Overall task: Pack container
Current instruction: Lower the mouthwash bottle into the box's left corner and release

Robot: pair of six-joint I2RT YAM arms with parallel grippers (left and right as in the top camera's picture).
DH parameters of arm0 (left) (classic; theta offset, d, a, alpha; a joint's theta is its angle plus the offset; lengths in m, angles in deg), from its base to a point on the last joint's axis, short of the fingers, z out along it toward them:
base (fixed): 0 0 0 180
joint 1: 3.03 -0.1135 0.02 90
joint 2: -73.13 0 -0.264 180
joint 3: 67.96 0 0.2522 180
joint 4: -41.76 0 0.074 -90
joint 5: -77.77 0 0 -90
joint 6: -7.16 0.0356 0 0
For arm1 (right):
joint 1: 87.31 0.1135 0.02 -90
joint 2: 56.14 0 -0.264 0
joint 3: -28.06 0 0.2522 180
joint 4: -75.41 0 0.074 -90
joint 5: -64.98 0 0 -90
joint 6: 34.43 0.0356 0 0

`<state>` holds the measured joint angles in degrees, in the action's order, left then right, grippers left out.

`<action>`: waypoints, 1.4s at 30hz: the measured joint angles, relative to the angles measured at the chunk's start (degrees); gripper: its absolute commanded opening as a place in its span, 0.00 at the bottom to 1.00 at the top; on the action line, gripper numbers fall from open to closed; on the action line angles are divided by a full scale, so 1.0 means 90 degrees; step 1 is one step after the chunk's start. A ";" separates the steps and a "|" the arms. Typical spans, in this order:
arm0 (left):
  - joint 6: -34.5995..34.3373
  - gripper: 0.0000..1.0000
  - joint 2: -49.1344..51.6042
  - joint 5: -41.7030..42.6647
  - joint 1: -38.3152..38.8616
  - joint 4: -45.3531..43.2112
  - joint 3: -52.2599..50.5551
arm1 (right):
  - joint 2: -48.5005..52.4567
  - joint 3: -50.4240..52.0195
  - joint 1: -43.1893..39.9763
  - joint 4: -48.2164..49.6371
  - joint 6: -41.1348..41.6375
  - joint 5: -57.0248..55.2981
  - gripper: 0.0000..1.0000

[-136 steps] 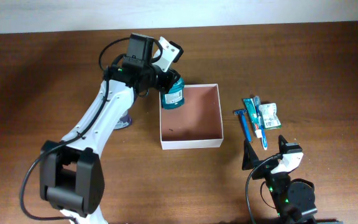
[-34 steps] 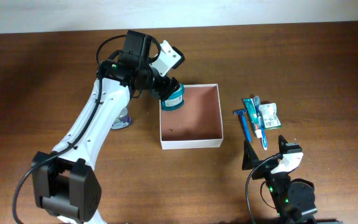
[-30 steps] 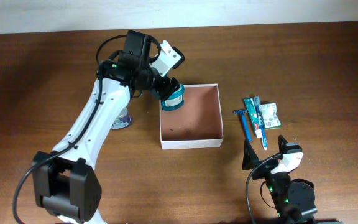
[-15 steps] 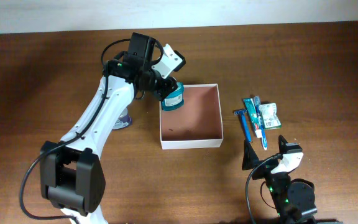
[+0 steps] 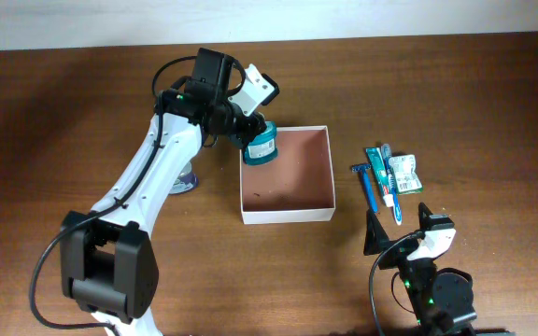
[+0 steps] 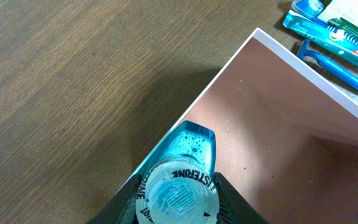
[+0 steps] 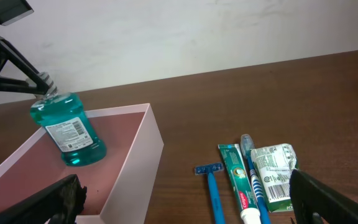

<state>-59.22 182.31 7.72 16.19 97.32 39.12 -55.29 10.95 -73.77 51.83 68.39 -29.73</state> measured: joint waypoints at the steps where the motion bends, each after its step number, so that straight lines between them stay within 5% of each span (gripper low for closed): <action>1: 0.0000 0.16 0.0002 -0.0002 0.0000 -0.0010 0.0000 | 0.0000 0.0000 0.0000 0.0000 0.0005 0.0000 0.98; 14: 0.0867 0.18 0.0002 0.0629 0.0012 -0.0007 0.0000 | 0.0000 0.0000 0.0000 0.0000 0.0002 0.0000 0.98; 18: 0.1086 0.25 0.0002 0.0648 0.0012 -0.0007 0.0000 | 0.0000 0.0000 0.0000 0.0000 0.0005 0.0000 0.98; 37: 0.1234 0.26 0.0007 0.0639 0.0012 0.0197 -0.0005 | 0.0000 0.0000 0.0000 0.0000 0.0002 0.0000 0.98; 40: 0.1239 0.41 0.0010 0.0639 0.0012 0.0228 -0.0007 | 0.0000 0.0000 0.0000 0.0000 0.0002 0.0000 0.98; 42: 0.1263 0.42 0.0010 0.0646 0.0012 0.0240 -0.0005 | 0.0000 0.0000 0.0000 0.0000 0.0002 0.0000 0.98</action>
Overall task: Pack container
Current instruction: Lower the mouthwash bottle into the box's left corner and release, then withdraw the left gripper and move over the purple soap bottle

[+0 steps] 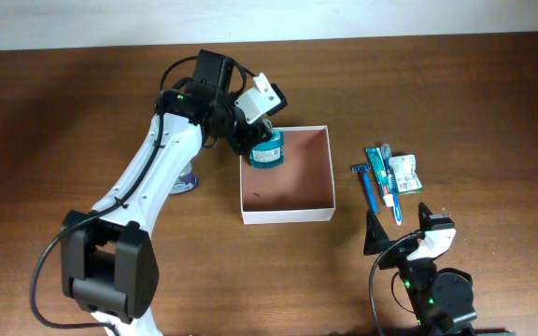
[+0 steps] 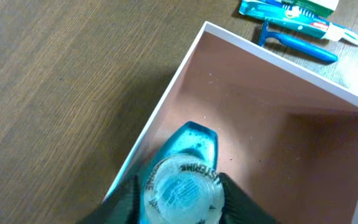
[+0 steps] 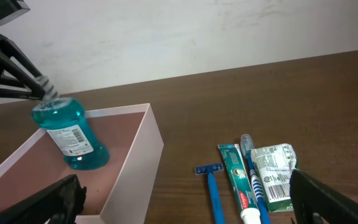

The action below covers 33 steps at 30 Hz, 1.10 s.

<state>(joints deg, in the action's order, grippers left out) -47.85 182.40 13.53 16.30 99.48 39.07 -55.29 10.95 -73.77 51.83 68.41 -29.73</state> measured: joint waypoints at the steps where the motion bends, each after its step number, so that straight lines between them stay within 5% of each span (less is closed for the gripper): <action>1: -0.0007 0.43 0.0000 0.0002 0.0000 0.0002 0.0000 | 0.0000 0.0000 0.0000 0.0000 0.0000 0.0000 0.98; 5: -0.0005 0.44 0.0000 -0.0010 0.0000 0.0046 0.0000 | 0.0000 0.0000 0.0000 0.0000 0.0000 0.0000 0.98; 13: 0.0019 0.67 0.0000 -0.0078 0.0000 0.0051 0.0000 | 0.0000 0.0000 0.0000 0.0000 -0.0002 0.0000 0.98; 24: -0.0141 0.69 0.0000 -0.0078 0.0000 0.0044 0.0044 | 0.0000 0.0000 0.0000 0.0000 -0.0002 -0.0002 0.98; 33: -0.1659 0.69 -0.0078 -0.0891 0.0000 0.0668 0.1326 | 0.0000 0.0000 0.0000 0.0000 0.0000 0.0000 0.98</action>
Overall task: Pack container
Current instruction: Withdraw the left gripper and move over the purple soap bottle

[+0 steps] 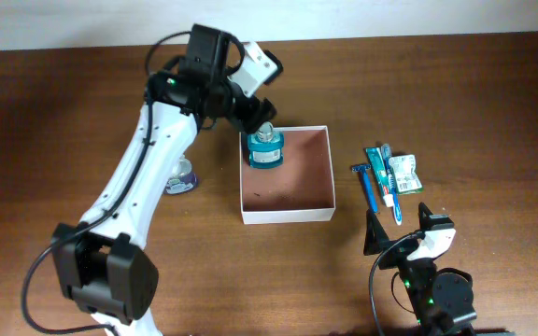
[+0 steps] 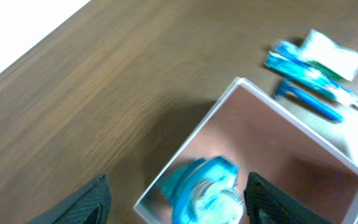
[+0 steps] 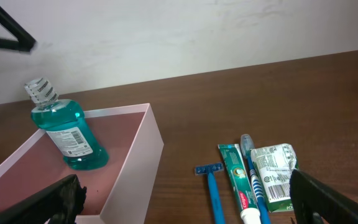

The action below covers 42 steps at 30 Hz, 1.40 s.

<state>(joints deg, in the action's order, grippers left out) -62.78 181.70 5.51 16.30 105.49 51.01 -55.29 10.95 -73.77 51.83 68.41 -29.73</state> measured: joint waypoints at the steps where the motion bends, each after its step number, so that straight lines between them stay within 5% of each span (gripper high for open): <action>1: -0.0248 0.70 -0.0053 -0.0321 0.0000 0.0158 0.0051 | 0.0000 0.0000 0.0000 0.0000 0.0000 0.0000 0.98; 6: -0.1630 0.81 -0.0328 -0.2164 -0.0044 0.1328 0.0102 | 0.0000 0.0000 0.0000 0.0000 -0.0002 0.0000 0.98; 10: -0.2198 0.87 -0.0340 -0.2773 -0.0211 0.2081 0.0100 | 0.0000 0.0000 -0.0002 0.0000 -0.0002 0.0000 0.98; 25: -0.2934 0.94 -0.0342 -0.3191 -0.0840 0.2637 -0.0187 | 0.0000 0.0000 -0.0002 0.0000 0.0002 0.0000 0.98; 37: -0.4296 0.93 -0.0340 -0.3082 -0.0984 0.2516 -0.0911 | 0.0000 0.0000 -0.0002 0.0000 -0.0002 0.0000 0.98; 42: -0.4551 0.75 -0.0342 -0.2992 -0.1059 0.2433 -0.0911 | 0.0000 0.0000 -0.0002 0.0000 0.0000 0.0000 0.98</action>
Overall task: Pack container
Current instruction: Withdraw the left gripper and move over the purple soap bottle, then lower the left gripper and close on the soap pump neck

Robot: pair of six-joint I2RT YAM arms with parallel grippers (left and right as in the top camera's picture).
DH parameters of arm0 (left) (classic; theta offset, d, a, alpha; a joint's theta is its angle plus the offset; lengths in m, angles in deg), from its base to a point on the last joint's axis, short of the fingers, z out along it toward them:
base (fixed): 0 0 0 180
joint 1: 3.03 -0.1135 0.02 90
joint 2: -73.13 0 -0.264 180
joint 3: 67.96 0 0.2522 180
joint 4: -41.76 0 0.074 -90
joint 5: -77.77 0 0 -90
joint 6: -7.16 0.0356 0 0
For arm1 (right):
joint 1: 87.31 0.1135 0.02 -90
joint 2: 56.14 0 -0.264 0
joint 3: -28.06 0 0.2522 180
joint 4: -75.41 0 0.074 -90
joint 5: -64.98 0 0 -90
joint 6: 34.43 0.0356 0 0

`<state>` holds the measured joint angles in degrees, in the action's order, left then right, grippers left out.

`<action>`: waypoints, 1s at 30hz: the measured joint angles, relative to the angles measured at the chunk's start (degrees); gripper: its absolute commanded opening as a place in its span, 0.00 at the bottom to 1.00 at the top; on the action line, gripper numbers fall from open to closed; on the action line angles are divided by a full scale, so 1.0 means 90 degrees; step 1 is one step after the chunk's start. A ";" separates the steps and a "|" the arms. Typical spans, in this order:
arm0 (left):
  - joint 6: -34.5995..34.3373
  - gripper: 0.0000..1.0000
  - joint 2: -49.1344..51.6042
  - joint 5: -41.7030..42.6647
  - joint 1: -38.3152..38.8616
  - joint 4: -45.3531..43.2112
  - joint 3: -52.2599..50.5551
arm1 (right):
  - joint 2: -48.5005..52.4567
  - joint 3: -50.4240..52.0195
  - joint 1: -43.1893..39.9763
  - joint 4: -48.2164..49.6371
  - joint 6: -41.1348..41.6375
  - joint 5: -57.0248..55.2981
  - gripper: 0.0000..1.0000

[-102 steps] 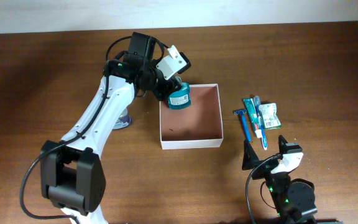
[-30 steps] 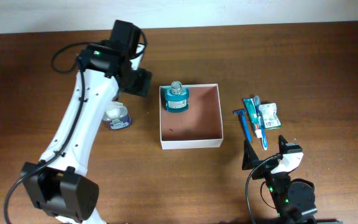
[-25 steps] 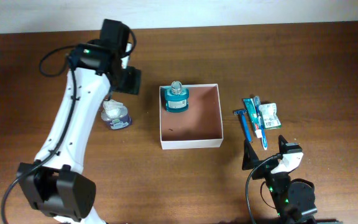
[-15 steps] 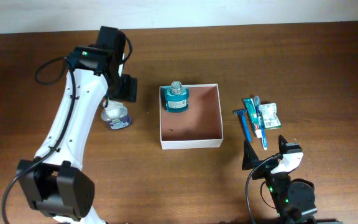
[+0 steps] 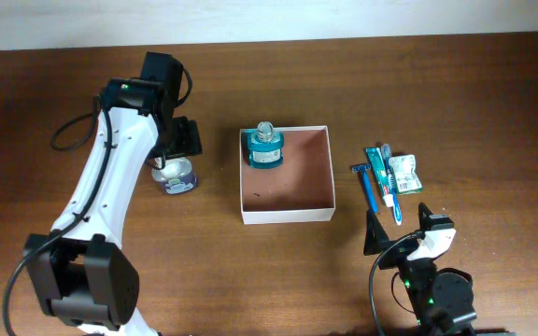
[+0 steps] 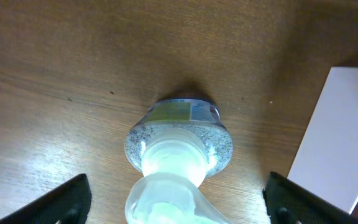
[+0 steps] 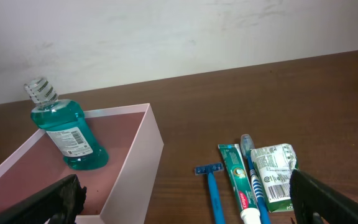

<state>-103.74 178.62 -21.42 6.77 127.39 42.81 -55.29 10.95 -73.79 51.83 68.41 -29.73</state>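
Note:
A teal mouthwash bottle stands upright in the back-left corner of the white box with a pink floor, also seen in the right wrist view as the bottle. Left of the box stands a small clear pump bottle, seen from above in the left wrist view. My left gripper is open over it, one finger on each side, not touching. Right of the box lie a blue razor, toothpaste, a toothbrush and a green-white packet. My right gripper is open near the front edge.
The white box wall is close to the right of the pump bottle. The box floor beside the mouthwash is bare. A pale wall runs along the table's far edge.
My left gripper was open above the box's back-left corner, over the mouthwash. Now it is left of the box, open over the pump bottle. The right arm has not moved.
My left gripper held the mouthwash by its cap over the box's left wall. Then it held the bottle inside the box's back-left corner. Then it was open above the bottle, which stood alone. Now it is over the pump bottle outside the box.

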 measured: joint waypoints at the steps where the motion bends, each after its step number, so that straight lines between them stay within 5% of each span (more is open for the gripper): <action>1: -0.0019 0.69 0.0000 0.0019 -0.0005 0.0000 0.0000 | 0.0000 0.0000 0.0000 0.0000 -0.0002 0.0000 0.98; 17: 0.0260 0.66 0.0002 0.0090 -0.0002 0.0092 -0.0002 | 0.0000 0.0000 0.0000 0.0000 -0.0002 0.0000 0.98; 23: 0.0702 0.86 0.0002 0.0279 -0.0002 0.0112 -0.0002 | 0.0000 0.0000 0.0000 0.0000 0.0002 -0.0002 0.98; 30: 0.1027 0.87 0.0002 0.0364 -0.0002 0.0153 -0.0002 | 0.0000 0.0000 0.0000 0.0000 -0.0002 0.0000 0.98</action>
<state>-94.50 178.64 -18.14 6.75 128.77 42.79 -55.29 10.95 -73.79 51.83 68.39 -29.73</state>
